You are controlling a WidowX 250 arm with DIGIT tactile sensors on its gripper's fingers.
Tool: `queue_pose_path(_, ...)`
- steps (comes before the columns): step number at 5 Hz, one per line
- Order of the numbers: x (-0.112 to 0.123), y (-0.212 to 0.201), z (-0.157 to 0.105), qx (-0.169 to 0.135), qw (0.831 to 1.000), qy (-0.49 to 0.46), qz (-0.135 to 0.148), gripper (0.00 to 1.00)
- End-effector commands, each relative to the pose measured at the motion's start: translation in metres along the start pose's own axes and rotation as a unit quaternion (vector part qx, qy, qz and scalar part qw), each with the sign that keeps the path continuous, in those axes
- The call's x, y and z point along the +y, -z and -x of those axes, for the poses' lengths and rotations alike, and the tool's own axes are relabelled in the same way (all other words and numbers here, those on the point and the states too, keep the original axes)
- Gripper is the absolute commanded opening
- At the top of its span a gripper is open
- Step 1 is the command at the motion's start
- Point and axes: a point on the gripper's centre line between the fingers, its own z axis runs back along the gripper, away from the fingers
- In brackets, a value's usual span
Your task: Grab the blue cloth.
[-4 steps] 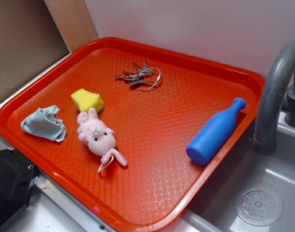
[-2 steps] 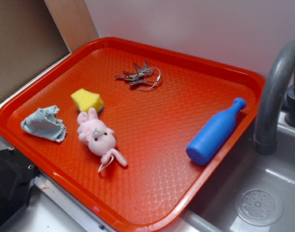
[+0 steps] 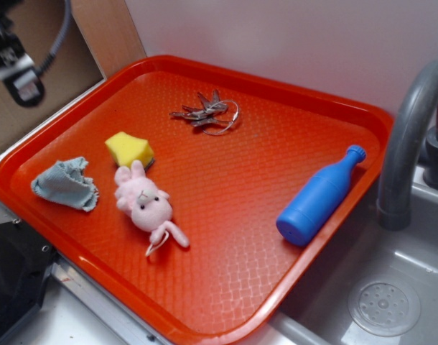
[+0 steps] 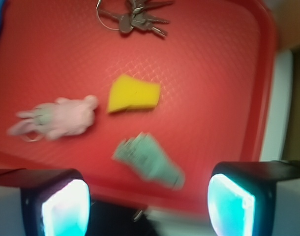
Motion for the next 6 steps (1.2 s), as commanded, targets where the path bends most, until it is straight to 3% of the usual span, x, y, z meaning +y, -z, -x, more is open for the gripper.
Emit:
queue_pose_path(1,-0.011,0.039,0.024,-0.022,0.994,0.106,0.029,1.0)
queue_pose_path(2,-0.015,0.049,0.029,-0.066,0.985,0.158,0.002,1.0)
queue_pose_path(3,-0.013,0.067,0.02,-0.054,0.986,0.16,-0.016,1.0)
queue_pose_path(4,-0.007,0.086,0.014,-0.029,0.986,0.165,0.003,1.0)
queue_pose_path(5,-0.015,0.112,0.016,-0.016,0.985,0.172,0.015,0.0)
queue_pose_path(6,-0.018,0.095,0.019,-0.046,0.984,0.169,0.045,0.0)
